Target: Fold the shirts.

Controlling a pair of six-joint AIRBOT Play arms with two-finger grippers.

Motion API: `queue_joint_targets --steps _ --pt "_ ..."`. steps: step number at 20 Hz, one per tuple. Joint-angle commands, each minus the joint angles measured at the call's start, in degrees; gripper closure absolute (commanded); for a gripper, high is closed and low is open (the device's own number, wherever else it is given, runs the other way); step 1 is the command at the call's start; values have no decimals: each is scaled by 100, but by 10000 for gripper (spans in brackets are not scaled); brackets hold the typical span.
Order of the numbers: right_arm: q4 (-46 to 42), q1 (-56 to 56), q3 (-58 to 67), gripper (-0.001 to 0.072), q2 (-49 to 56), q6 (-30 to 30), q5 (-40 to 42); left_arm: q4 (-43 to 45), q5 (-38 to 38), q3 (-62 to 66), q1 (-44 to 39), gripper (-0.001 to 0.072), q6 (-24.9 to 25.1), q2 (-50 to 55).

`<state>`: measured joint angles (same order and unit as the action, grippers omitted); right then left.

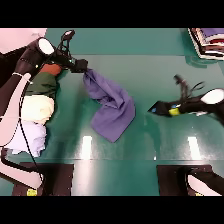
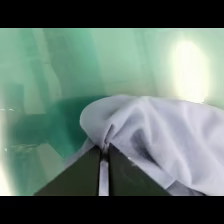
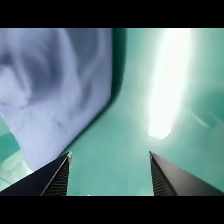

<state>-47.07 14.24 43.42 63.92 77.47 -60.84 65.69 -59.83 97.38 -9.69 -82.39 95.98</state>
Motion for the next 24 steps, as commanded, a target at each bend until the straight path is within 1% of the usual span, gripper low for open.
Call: queue_joint_targets --steps 1,2,5,6,7,8,9,10,11,13,15,17,20,24 --pt "708 730 -527 221 710 0 890 151 31 42 15 679 33 -59" --pt "704 1003 -356 237 964 0 1027 151 42 42 15 679 33 -59" --pt "702 1604 297 239 1668 2 1287 162 7 42 15 679 35 -72" --pt "697 1718 535 285 1919 2 1290 164 7 42 15 679 35 -83" --pt "691 1792 752 286 2140 2 1268 164 4 44 15 680 35 -87" --pt "651 1843 962 409 2341 2 1220 166 -20 44 15 679 35 -90" --pt "610 1871 1126 619 2472 0 1165 168 -79 46 15 679 35 -92" --pt "511 1869 1285 699 2553 9 1091 232 -164 72 15 680 26 -109" --pt "407 1827 1416 699 2559 28 1021 391 -175 70 15 680 -24 -197" --pt "-129 1591 1692 700 2310 284 820 789 -70 70 15 680 -33 -575" --pt "-785 1211 2028 700 1805 472 555 1237 87 72 15 680 -24 -1193" --pt "-1178 713 2511 700 1110 503 96 1556 186 72 15 680 -2 -1969" --pt "-1325 17 3458 700 15 501 -568 1620 186 72 15 680 284 -3270" --pt "-1325 -483 4570 700 -1025 501 -966 1530 136 70 15 680 337 -4798"
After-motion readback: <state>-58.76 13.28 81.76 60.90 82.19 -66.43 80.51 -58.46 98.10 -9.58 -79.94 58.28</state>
